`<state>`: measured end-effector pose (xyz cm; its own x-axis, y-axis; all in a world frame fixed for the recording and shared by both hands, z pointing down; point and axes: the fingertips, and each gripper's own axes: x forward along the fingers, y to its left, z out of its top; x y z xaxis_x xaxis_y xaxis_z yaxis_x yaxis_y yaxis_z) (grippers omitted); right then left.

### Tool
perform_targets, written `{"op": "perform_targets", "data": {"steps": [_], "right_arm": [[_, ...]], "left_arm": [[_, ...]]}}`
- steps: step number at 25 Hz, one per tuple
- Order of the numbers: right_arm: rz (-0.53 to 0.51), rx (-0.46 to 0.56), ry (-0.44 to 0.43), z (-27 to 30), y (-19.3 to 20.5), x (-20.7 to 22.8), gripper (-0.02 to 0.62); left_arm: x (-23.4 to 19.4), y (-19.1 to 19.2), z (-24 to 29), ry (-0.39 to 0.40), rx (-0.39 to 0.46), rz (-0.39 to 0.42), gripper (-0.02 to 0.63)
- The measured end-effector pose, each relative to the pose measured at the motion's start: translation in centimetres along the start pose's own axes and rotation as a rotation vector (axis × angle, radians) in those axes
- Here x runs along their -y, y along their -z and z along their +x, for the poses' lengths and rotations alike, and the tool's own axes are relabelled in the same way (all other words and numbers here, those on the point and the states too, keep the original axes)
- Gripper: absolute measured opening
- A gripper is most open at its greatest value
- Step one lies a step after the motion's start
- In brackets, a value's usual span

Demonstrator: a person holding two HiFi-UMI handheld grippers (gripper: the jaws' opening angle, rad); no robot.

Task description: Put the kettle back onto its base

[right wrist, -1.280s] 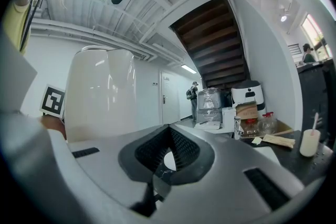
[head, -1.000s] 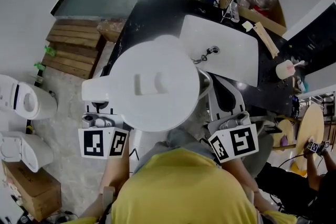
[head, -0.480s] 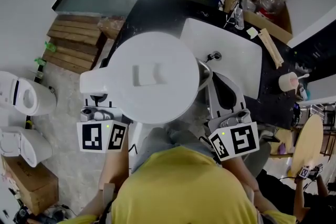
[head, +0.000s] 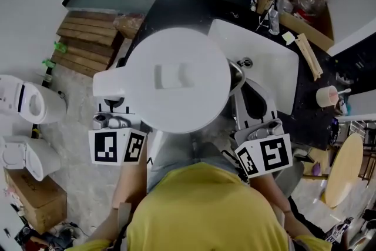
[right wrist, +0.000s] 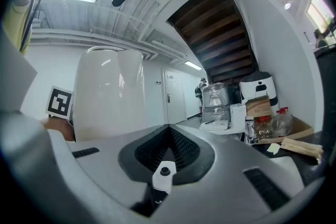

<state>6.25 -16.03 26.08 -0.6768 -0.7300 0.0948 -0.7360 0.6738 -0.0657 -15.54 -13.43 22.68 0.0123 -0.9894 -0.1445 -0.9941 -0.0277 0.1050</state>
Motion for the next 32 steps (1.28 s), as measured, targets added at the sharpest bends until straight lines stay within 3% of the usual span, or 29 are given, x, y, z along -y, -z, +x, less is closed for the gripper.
{"op": "perform_targets", "data": {"steps": [15, 32], "right_arm": [[0.017, -0.008, 0.042, 4.5, -0.2, 1.0, 0.015], [0.029, 0.013, 0.17, 9.5, 0.2, 1.9, 0.015]], "left_arm": [[-2.7, 0.4, 4.7, 0.032, -0.014, 0.003, 0.037], [-4.6, 2.3, 12.6, 0.199, 0.015, -0.019, 0.037]]}}
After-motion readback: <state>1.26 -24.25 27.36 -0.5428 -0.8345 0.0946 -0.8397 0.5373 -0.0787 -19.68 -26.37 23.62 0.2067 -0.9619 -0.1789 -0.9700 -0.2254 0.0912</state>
